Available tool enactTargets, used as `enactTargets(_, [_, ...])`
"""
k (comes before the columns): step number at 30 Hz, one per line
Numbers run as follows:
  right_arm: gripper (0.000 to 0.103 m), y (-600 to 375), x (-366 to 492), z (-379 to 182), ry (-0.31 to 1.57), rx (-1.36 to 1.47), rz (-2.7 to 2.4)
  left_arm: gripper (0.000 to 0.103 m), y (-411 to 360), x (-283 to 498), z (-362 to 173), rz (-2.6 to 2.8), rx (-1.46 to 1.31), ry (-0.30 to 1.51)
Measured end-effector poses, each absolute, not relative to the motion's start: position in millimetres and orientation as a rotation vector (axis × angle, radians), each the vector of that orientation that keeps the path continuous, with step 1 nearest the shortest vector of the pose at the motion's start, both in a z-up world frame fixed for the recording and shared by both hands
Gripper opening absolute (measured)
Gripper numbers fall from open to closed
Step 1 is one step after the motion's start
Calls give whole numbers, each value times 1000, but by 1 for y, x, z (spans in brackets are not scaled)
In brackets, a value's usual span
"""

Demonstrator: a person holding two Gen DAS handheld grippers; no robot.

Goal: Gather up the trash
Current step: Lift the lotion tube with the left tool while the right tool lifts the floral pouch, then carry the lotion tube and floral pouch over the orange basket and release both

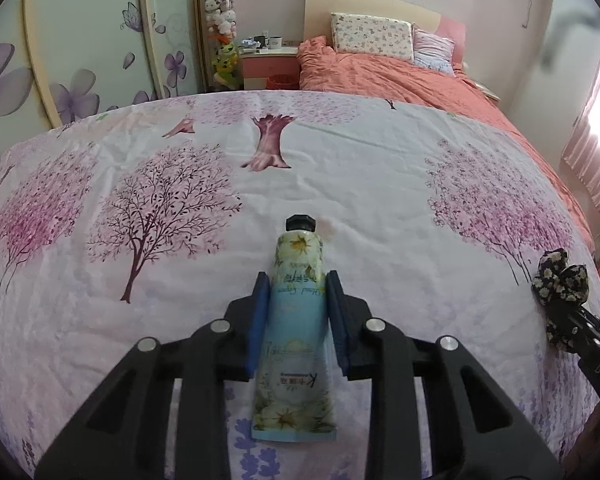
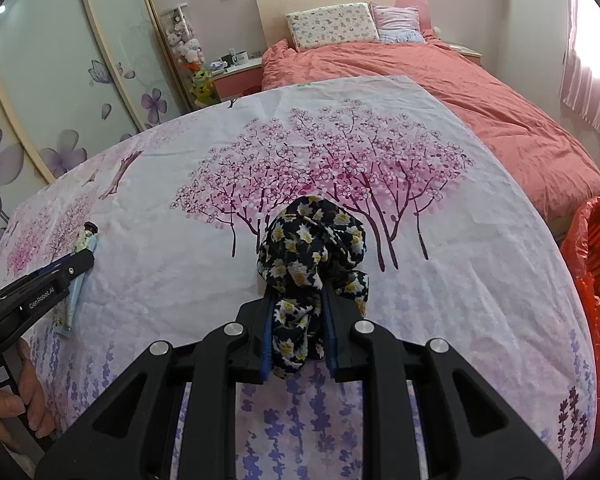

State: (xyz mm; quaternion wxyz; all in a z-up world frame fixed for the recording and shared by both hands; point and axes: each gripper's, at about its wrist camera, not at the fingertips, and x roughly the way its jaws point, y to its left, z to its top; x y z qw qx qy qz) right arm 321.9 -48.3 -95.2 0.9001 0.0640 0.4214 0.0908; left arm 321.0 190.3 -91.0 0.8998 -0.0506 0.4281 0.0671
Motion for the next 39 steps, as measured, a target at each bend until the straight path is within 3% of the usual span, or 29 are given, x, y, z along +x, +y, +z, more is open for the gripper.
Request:
enactTargets(3, [12,-56,320,-95,858,169,206,29,190,319,-90,133,-113,880])
enactTargets(12, [10,-59,300,-70,778,152,246,28,178,300,-67,123,-63,822])
enactTargets(22, [10,-57,295,-75,804,119,224,34,181,310,-92,173,-98,909])
enactTargets(26, [10,-58,296,-74,801,119,225,27,180,315,-91,160,-88,905])
enactTargets(39, [10,-83,271,-28,692,146,223,27,147,274,-14,77,-28,767])
